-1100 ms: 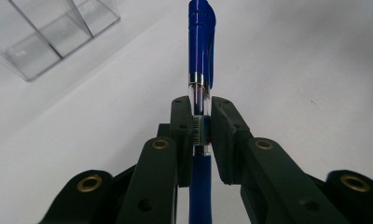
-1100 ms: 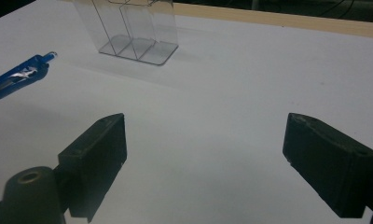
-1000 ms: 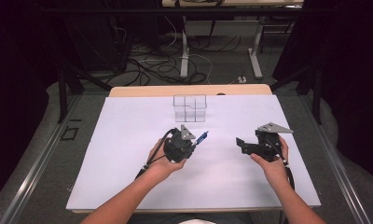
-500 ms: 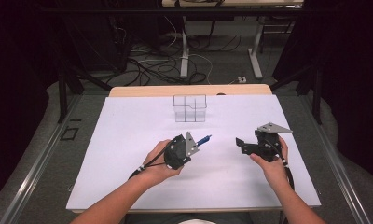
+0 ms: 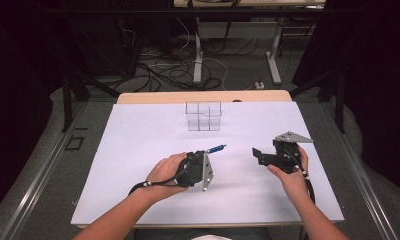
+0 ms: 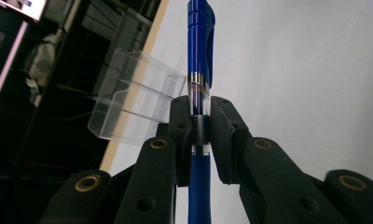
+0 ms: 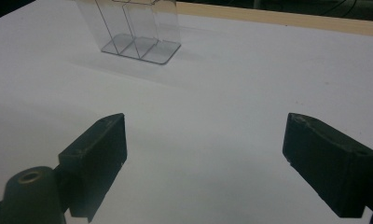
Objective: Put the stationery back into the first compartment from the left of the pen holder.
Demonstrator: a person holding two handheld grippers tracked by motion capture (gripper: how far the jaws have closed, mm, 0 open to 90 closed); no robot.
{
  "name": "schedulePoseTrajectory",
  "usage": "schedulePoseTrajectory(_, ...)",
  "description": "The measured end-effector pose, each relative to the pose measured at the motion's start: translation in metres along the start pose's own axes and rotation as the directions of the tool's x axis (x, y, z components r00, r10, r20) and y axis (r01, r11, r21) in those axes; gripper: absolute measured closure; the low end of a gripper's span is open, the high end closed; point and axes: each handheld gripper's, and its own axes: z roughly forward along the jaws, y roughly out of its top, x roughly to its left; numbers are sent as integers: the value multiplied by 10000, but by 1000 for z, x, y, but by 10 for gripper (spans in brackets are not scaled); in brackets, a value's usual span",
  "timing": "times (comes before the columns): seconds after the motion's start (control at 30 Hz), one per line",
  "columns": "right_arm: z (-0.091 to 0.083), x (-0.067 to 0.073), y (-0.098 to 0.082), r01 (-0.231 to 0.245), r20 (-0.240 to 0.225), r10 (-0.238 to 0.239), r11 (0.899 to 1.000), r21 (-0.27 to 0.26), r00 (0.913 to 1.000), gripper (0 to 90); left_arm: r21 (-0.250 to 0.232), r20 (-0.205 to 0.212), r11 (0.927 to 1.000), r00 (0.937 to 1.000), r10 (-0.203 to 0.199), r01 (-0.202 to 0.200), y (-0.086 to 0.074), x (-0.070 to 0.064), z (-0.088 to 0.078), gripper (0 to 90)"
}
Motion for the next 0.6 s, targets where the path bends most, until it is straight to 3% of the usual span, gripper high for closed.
schedulePoseTrajectory(0.1,0,0,0,-23,4,23,10000,11,10000,136,-57,-232,9985,9982,544,-546,-2,-2,-2,794)
schedulePoseTrajectory(0.17,0,0,0,26,-28,-26,10000,-28,10000,136,-238,-439,9978,9972,607,-618,-3,-4,-2,794)
schedulePoseTrajectory(0.23,0,0,0,25,-33,-25,10000,-31,10000,136,-98,-633,9929,9910,1179,-1187,-4,-3,-4,794)
schedulePoseTrajectory(0.37,0,0,0,63,-18,-63,10000,-16,10000,136,-63,-902,9832,9793,1810,-1823,-7,-5,-6,794)
schedulePoseTrajectory(0.47,0,0,0,79,-19,-79,10000,-16,10000,136,126,-1153,9667,9600,2552,-2555,-10,-6,-7,794)
schedulePoseTrajectory(0.6,0,1,0,183,24,-184,9998,58,9998,146,356,-1317,9470,9378,3212,-3194,-14,-7,-9,794)
